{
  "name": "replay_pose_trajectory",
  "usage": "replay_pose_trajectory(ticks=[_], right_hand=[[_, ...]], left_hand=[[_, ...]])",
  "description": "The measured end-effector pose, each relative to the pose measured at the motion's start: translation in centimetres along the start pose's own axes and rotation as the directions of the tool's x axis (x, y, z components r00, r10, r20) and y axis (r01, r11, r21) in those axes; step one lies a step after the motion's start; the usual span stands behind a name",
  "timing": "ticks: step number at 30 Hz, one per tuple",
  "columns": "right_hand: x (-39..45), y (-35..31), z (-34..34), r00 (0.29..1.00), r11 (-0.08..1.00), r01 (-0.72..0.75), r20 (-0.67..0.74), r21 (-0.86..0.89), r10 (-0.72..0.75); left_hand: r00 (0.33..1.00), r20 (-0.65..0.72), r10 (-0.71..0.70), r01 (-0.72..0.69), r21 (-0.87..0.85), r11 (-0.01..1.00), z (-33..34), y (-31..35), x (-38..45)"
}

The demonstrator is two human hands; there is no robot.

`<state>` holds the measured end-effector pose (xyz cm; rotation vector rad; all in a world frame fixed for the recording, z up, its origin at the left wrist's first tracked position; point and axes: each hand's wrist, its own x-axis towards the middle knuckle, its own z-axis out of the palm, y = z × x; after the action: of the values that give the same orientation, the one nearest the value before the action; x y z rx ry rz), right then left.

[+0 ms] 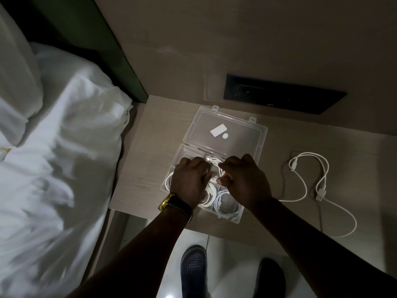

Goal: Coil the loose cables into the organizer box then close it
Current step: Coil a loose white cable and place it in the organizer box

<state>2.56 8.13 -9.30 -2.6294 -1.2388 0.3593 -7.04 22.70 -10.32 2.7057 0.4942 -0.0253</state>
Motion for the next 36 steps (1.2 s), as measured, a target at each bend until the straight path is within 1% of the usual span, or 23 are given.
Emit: replay_pose_trajectory(ticks=[3, 7, 11, 14, 18, 20, 23, 27, 29, 32, 36], right_hand=[[1.1, -0.8, -0.4, 0.999, 0.997, -0.036, 0.029, -0.071, 0.038], [2.3, -0.6, -1.0, 0.997, 0.994, -0.037, 0.066, -0.098, 0.044], [2.6, -1.3, -1.2, 0.994, 0.994, -0.063, 0.078, -0.089, 0.07], [2.3, -1.2, -1.1, 0.99, 0.996, -0.084, 0.112, -0.043, 0.089], [2.6, -1.4, -1.8, 0.989, 0.995, -0.09, 0.117, -0.045, 0.095], [3.3, -1.9, -2.0, 0.991, 0.995, -0.063, 0.117, -0.073, 0.071], [3.9, -2.2, -2.3, 0.991, 0.993, -0.04, 0.126, -0.112, 0.054], [3.7, -2.5, -2.6, 0.987, 0.994, -0.053, 0.147, -0.097, 0.067], [3.2, -2.7, -2.7, 0.984, 0.994, -0.054, 0.162, -0.097, 0.069], [2.0, -2.6, -2.8, 0.983, 0.994, -0.067, 0.166, -0.091, 0.082], [-0.2, -2.5, -3.1, 0.997, 0.999, -0.038, 0.069, 0.001, 0.037]], left_hand=[[1.0, 0.01, 0.009, -0.009, 0.0, 1.0, -0.3, 0.1, 0.2], [0.999, 0.051, -0.002, 0.004, -0.042, 0.999, -0.7, 0.2, 0.2], [0.992, 0.086, -0.096, 0.098, -0.018, 0.995, -1.0, 1.1, 0.9], [0.981, 0.11, -0.161, 0.159, 0.024, 0.987, -1.1, 1.7, 1.5], [0.962, 0.155, -0.226, 0.227, 0.011, 0.974, -1.2, 2.2, 2.3], [0.96, 0.143, -0.239, 0.242, 0.002, 0.97, -1.2, 2.5, 2.3], [0.961, 0.139, -0.238, 0.235, 0.039, 0.971, -0.9, 3.0, 2.3], [0.947, 0.134, -0.292, 0.289, 0.037, 0.957, -1.3, 3.6, 2.4], [0.95, 0.143, -0.277, 0.274, 0.039, 0.961, -1.7, 3.8, 1.8], [0.965, 0.162, -0.207, 0.2, 0.061, 0.978, -1.8, 3.5, 0.7], [0.975, 0.096, -0.202, 0.21, -0.078, 0.975, -1.8, 3.2, -0.3]])
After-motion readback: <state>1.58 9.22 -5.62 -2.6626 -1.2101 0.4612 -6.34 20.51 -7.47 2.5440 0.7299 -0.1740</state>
